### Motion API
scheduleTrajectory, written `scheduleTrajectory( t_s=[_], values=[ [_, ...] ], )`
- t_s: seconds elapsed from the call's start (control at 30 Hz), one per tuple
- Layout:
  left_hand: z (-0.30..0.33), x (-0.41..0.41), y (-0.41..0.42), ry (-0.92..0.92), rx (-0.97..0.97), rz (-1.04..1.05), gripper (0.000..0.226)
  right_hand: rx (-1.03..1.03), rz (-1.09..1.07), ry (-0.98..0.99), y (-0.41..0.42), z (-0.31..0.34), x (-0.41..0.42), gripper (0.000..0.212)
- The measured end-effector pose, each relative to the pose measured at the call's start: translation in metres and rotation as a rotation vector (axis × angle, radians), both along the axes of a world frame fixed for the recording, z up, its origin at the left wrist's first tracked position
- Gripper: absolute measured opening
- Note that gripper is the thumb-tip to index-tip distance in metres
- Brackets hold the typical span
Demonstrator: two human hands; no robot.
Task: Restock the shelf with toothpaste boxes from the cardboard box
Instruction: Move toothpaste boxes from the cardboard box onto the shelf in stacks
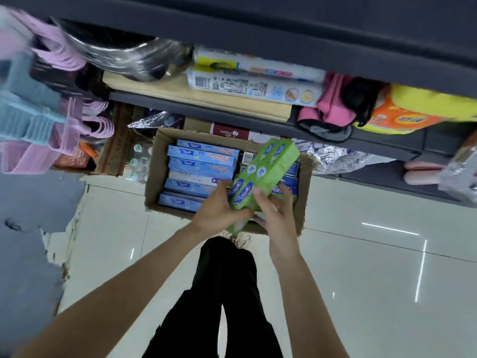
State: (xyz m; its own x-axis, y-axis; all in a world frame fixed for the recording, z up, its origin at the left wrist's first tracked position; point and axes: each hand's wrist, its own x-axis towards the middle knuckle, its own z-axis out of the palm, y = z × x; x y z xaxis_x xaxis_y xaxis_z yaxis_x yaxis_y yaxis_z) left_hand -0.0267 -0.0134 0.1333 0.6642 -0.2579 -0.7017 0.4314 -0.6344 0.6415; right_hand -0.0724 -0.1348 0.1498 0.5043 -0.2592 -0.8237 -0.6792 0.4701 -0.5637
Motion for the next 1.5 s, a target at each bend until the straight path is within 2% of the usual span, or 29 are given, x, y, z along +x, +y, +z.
scheduleTrajectory(
  t_s=[0.13, 0.23, 0.3, 0.37, 0.47, 0.6, 0.77, 0.9, 0.97, 1.1, 1.2, 1.33, 1.4, 1.5],
  values=[
    [0.063, -0.013, 0.003, -0.084, -0.122, 0.108, 0.077, -0.155, 0.022, -0.146, 0.017, 0.060, 0.014, 0.051],
    [0.106, -0.007, 0.005, -0.079, -0.304, 0.166, 0.088, -0.082, -0.036, -0.191, 0.011, 0.104, 0.015, 0.051],
    [0.136, 0.005, 0.011, -0.012, -0.391, 0.241, 0.073, 0.042, -0.098, -0.190, 0.001, 0.132, 0.014, 0.051],
    [0.161, 0.017, 0.017, 0.066, -0.435, 0.281, 0.043, 0.195, -0.184, -0.198, -0.008, 0.157, 0.013, 0.061],
    [0.191, 0.030, 0.025, 0.085, -0.494, 0.338, 0.020, 0.264, -0.202, -0.289, -0.020, 0.190, 0.013, 0.067],
    [0.216, 0.035, 0.029, 0.046, -0.522, 0.383, 0.037, 0.292, -0.147, -0.354, -0.026, 0.214, 0.011, 0.067],
    [0.225, 0.038, 0.031, 0.036, -0.499, 0.372, 0.028, 0.264, -0.165, -0.315, -0.023, 0.227, 0.008, 0.054],
    [0.228, 0.040, 0.031, 0.045, -0.497, 0.419, 0.025, 0.023, -0.087, -0.240, -0.018, 0.233, 0.011, 0.055],
    [0.229, 0.044, 0.032, 0.113, -0.573, 0.467, 0.030, -0.065, -0.057, -0.217, -0.017, 0.237, 0.014, 0.048],
    [0.233, 0.059, 0.045, 0.361, -0.835, 0.619, 0.035, -0.124, 0.022, -0.198, -0.028, 0.250, 0.019, 0.021],
    [0.232, 0.069, 0.056, 0.416, -0.892, 0.698, 0.031, -0.217, 0.212, -0.241, -0.043, 0.254, 0.033, 0.029],
    [0.227, 0.077, 0.067, 0.295, -0.787, 0.769, 0.033, -0.717, 0.549, -0.322, -0.069, 0.243, 0.082, 0.051],
    [0.226, 0.079, 0.067, 0.217, -0.739, 0.809, 0.031, -0.997, 0.725, -0.383, -0.079, 0.237, 0.120, 0.050],
    [0.227, 0.081, 0.059, 0.052, -0.722, 0.856, 0.034, -1.333, 0.955, -0.576, -0.086, 0.227, 0.190, 0.044]
  ],
)
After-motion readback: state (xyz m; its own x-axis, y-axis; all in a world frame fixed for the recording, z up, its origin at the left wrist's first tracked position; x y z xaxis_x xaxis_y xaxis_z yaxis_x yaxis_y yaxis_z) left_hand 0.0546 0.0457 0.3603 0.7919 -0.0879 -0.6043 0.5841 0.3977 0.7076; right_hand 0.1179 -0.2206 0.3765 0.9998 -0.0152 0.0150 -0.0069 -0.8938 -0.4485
